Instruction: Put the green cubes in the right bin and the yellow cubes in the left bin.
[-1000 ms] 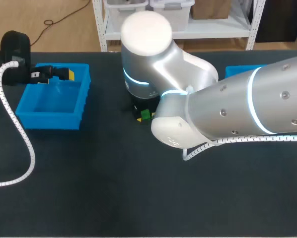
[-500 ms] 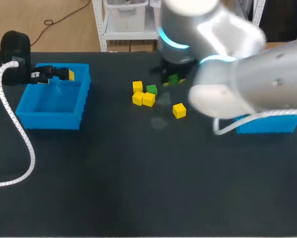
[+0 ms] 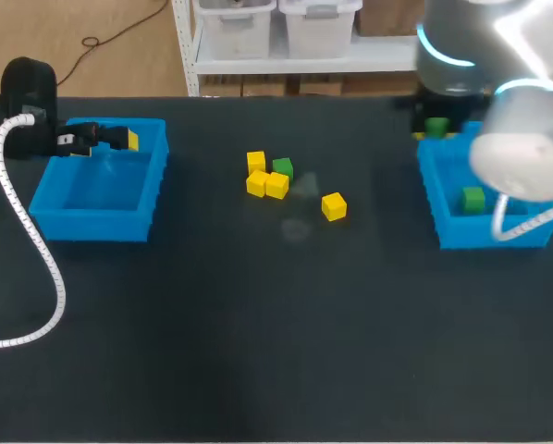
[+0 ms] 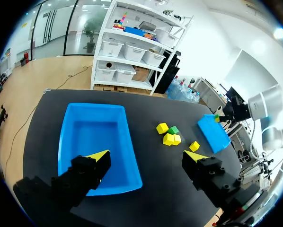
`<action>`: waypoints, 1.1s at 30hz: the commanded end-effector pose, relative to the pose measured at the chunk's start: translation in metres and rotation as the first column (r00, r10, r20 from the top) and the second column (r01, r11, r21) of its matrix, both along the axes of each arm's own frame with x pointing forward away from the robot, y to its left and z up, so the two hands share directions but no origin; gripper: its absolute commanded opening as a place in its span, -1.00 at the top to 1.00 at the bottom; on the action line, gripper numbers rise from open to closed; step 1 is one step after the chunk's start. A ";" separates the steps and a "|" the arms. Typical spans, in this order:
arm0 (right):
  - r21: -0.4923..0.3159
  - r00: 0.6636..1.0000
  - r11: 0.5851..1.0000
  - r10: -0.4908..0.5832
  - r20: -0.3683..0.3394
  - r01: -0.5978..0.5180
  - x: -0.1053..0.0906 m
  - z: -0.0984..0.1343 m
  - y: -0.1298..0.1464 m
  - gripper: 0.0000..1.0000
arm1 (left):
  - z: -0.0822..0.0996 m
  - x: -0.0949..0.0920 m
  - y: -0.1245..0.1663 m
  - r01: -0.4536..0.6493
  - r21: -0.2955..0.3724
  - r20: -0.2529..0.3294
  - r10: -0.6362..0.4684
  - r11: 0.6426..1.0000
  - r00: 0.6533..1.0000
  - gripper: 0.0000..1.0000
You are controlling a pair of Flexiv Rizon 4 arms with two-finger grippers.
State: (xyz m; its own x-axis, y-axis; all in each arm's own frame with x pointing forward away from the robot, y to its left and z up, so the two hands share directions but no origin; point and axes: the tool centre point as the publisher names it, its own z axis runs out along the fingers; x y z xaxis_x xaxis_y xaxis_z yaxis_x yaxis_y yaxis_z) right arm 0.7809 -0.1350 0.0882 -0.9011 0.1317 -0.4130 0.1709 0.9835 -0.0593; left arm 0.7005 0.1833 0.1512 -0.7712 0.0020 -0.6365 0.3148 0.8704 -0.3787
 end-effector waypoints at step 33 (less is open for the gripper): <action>-0.023 0.941 0.947 0.321 0.105 -0.321 0.039 0.032 0.025 -1.00 | -0.001 -0.001 0.001 0.003 -0.006 0.006 -0.003 1.000 1.000 -1.00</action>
State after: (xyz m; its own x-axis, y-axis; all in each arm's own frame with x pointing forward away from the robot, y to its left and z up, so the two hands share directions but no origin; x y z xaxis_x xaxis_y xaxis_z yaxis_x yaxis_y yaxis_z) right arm 0.8061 -0.1303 0.1192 -0.8425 -0.1141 -0.5264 -0.1170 0.9927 -0.0280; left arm 0.7005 0.1833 0.1512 -0.7712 0.0020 -0.6365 0.3148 0.8704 -0.3787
